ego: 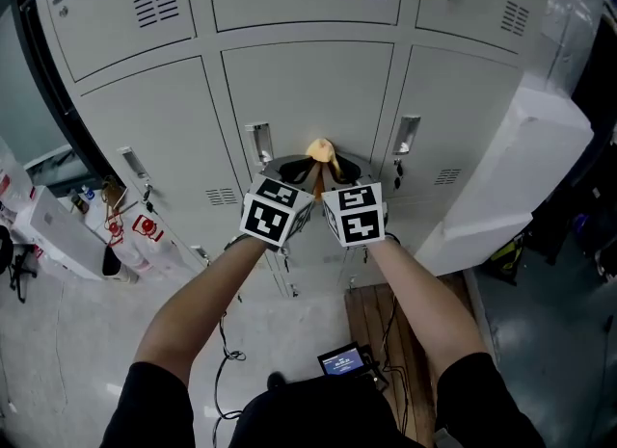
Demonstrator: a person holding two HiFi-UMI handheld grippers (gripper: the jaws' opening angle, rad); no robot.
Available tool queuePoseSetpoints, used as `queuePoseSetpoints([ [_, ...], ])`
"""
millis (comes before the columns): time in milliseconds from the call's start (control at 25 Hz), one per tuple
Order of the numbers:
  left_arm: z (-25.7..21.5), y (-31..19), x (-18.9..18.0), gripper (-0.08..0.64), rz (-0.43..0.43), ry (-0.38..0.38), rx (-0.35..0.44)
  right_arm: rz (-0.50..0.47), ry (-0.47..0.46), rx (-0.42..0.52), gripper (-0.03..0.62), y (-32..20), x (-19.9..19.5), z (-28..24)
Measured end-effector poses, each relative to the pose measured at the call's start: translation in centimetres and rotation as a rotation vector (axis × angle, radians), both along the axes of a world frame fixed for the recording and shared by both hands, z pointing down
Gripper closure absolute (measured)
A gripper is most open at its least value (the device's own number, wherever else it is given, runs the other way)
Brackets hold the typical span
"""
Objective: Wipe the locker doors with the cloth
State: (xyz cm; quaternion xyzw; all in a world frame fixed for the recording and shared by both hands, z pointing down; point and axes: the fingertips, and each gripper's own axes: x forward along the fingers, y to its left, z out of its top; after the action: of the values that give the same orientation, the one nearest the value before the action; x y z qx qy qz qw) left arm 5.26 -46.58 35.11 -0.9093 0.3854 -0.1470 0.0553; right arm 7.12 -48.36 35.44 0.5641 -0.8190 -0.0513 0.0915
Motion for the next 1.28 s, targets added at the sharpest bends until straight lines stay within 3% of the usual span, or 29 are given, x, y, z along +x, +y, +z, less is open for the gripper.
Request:
queuePoseSetpoints([
  [600,0.6,-0.4,8.9,0.535,0.082,0.016,-0.017,0.087,-0.017,-0.022,0.522,-0.2,9.0,0.6],
  [1280,0.9,-0.2,9.6,0.535,0.067,0.032,-0.010,0.085,-0.034,-0.032,0.522,-0.1,9.9,1.0],
])
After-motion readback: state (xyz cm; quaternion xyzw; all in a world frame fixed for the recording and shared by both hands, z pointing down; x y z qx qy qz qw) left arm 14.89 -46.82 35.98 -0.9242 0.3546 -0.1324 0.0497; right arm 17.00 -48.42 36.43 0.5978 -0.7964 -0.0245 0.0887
